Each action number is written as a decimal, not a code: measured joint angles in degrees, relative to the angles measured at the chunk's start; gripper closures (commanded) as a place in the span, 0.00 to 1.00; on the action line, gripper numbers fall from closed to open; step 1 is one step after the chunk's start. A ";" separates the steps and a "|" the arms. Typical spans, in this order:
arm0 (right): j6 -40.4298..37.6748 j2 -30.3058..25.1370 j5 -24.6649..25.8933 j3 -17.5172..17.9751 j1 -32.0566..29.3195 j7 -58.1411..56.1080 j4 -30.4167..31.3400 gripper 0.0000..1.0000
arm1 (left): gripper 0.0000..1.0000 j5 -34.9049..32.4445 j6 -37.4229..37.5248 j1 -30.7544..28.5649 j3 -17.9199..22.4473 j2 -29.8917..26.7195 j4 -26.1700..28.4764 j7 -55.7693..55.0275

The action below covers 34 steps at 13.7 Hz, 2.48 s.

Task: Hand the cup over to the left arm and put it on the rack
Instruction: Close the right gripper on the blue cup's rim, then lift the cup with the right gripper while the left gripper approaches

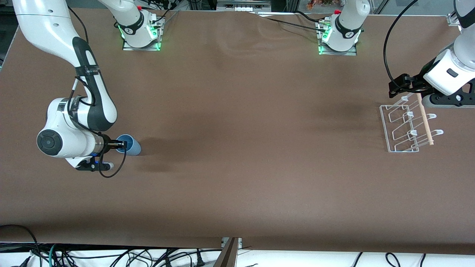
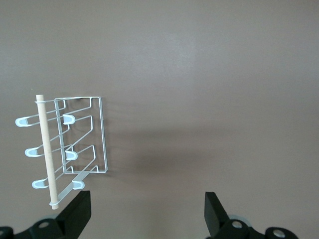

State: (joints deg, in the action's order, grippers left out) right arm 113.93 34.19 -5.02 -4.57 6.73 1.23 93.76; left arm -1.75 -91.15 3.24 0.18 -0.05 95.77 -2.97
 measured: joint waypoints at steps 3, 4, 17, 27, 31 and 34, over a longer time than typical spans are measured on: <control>0.22 0.81 -0.90 0.01 -0.01 0.00 0.00 1.00 | 0.00 0.00 -0.03 0.00 0.06 0.03 -0.11 0.00; 0.36 1.02 -0.94 0.03 -0.01 0.00 -0.02 1.00 | 0.00 0.00 -0.03 -0.01 0.06 0.04 -0.15 0.00; 0.68 1.41 -21.38 7.12 0.26 0.23 -7.40 1.00 | 0.00 1.41 -0.88 6.11 -1.85 5.74 -4.45 0.14; 0.85 1.88 -42.41 16.72 4.04 8.79 -12.10 1.00 | 0.00 31.79 -12.33 7.77 -1.89 19.52 -11.36 29.59; 2.69 2.57 -49.70 17.02 8.41 9.05 -14.37 1.00 | 0.00 36.48 -16.23 12.25 -2.28 20.75 -11.90 39.85; 3.35 2.61 -53.28 17.09 11.06 9.29 -14.73 1.00 | 0.00 36.56 -19.64 16.27 -2.49 20.76 -12.16 47.30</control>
State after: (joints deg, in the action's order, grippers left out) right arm 117.28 36.80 -58.29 12.52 17.80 10.51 79.02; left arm 34.81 -110.79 19.51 -2.31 20.71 83.61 44.33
